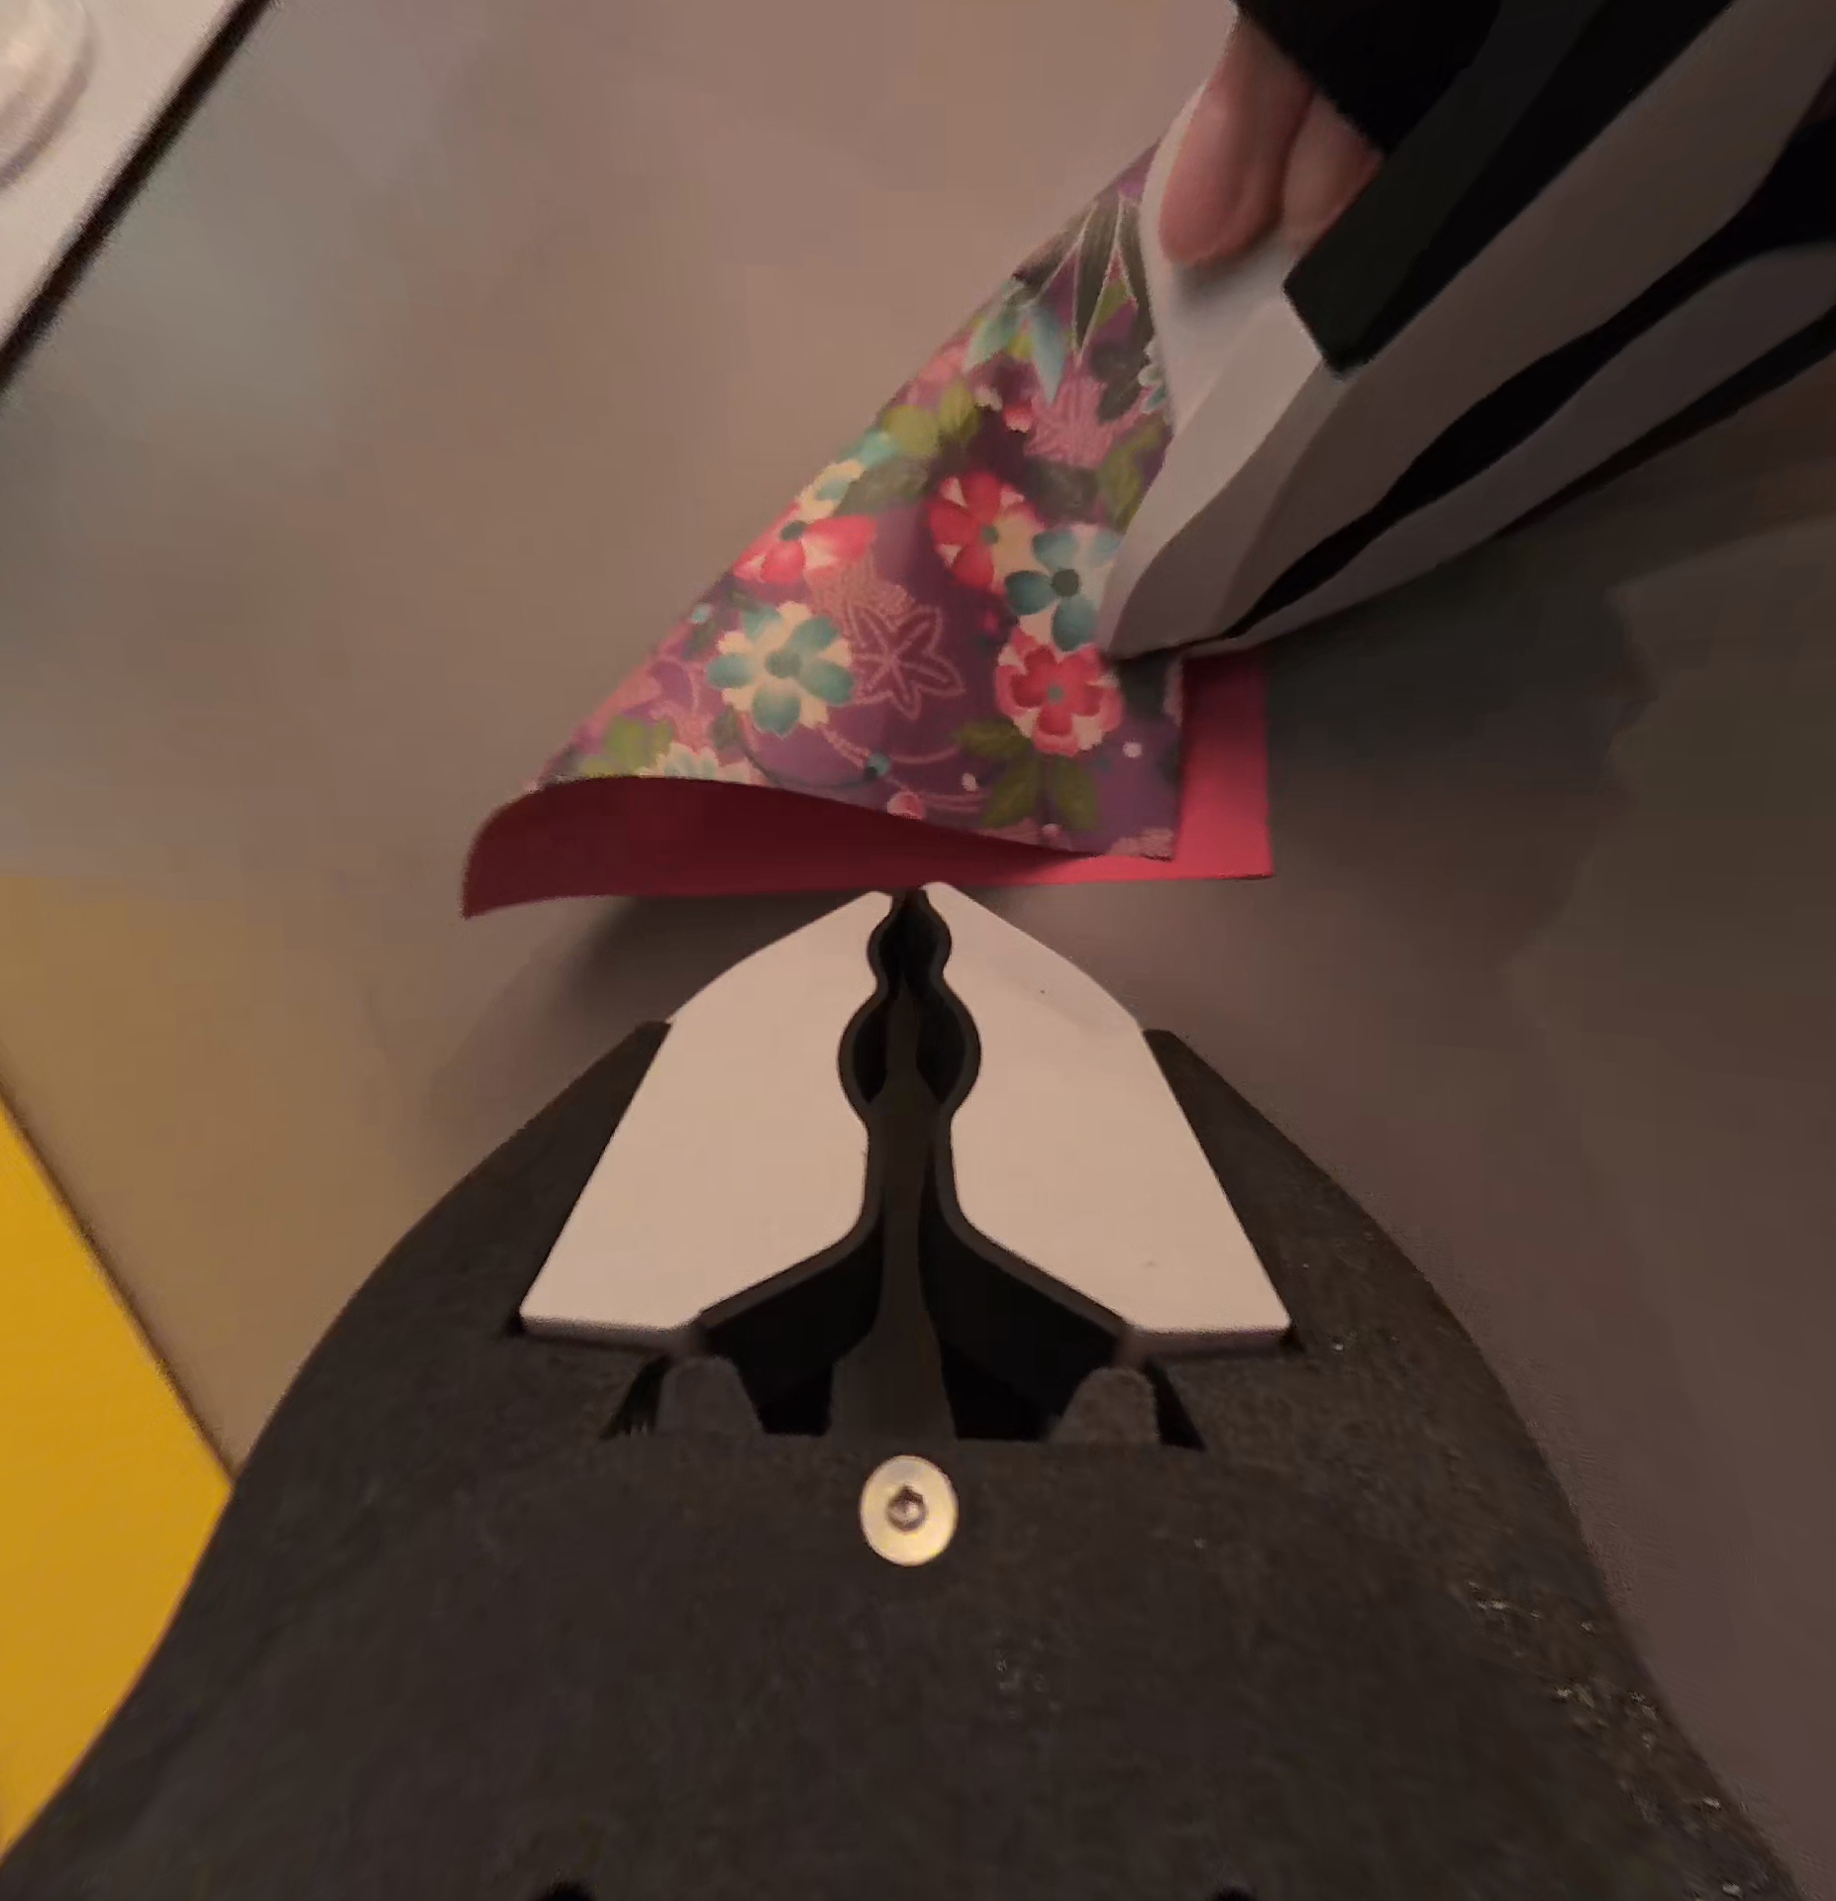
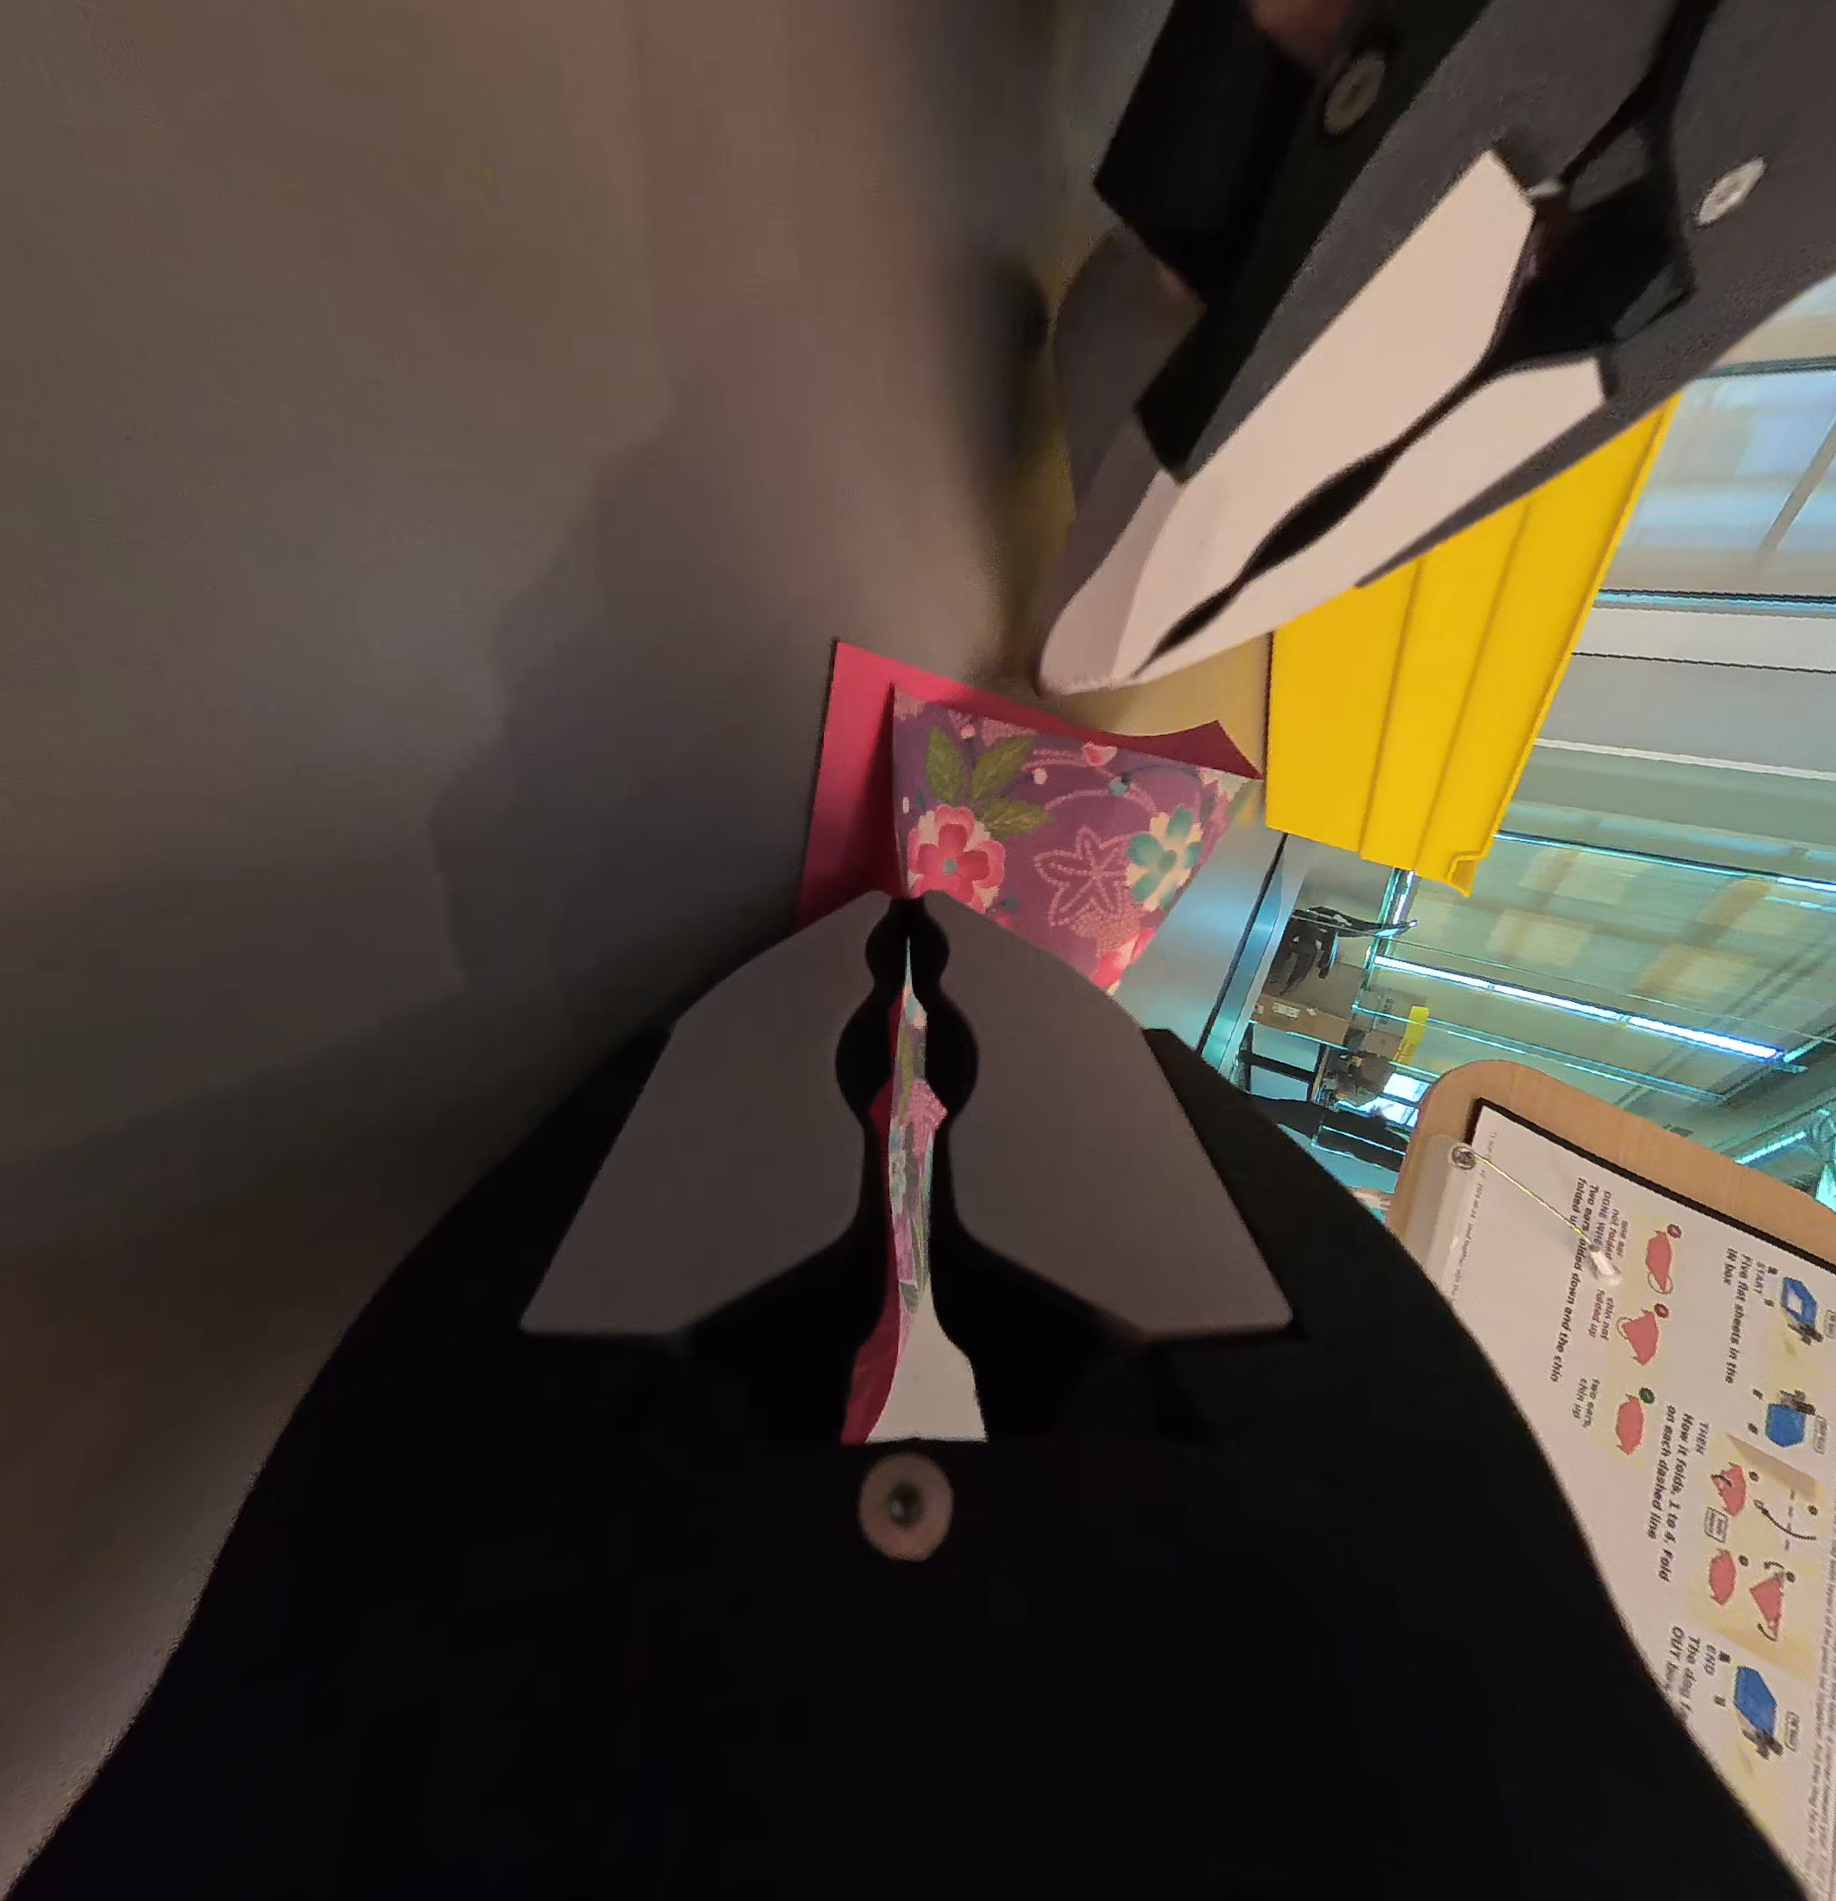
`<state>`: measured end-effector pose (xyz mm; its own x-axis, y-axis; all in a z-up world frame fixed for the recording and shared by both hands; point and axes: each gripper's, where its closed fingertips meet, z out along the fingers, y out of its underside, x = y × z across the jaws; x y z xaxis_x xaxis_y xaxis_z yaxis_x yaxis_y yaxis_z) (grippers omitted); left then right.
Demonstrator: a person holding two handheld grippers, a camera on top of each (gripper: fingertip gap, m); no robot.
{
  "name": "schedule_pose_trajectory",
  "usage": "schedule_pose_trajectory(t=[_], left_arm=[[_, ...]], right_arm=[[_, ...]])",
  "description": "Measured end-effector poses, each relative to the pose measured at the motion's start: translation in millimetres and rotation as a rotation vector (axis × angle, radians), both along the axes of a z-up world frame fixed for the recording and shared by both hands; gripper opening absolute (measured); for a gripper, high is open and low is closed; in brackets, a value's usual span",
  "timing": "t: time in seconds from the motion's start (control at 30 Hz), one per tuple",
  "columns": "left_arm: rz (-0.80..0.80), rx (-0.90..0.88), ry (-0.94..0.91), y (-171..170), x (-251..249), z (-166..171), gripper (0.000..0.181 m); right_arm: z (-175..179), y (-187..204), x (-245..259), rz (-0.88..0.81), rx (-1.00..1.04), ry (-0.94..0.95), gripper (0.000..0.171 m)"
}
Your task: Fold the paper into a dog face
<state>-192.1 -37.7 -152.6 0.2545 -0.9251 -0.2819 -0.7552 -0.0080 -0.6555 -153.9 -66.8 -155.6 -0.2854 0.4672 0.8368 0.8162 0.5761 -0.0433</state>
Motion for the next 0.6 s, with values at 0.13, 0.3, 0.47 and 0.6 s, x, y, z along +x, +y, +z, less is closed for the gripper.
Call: schedule_pose_trajectory(t=[0.13,0.3,0.47,0.6], left_arm=[[-0.025,0.060,0.044,8,2,-2,0.000],[-0.068,0.116,0.087,9,6,-3,0.000],[-0.066,0.120,0.087,10,7,-3,0.000],[-0.065,0.116,0.086,10,7,-3,0.000]], right_arm=[[1,-1,0,0.011,-0.001,0.006,0.002],[1,-3,-1,0.033,-0.002,0.008,0.002],[2,-9,-3,0.069,-0.013,0.013,0.002],[2,-12,-4,0.093,-0.011,0.006,0.002]])
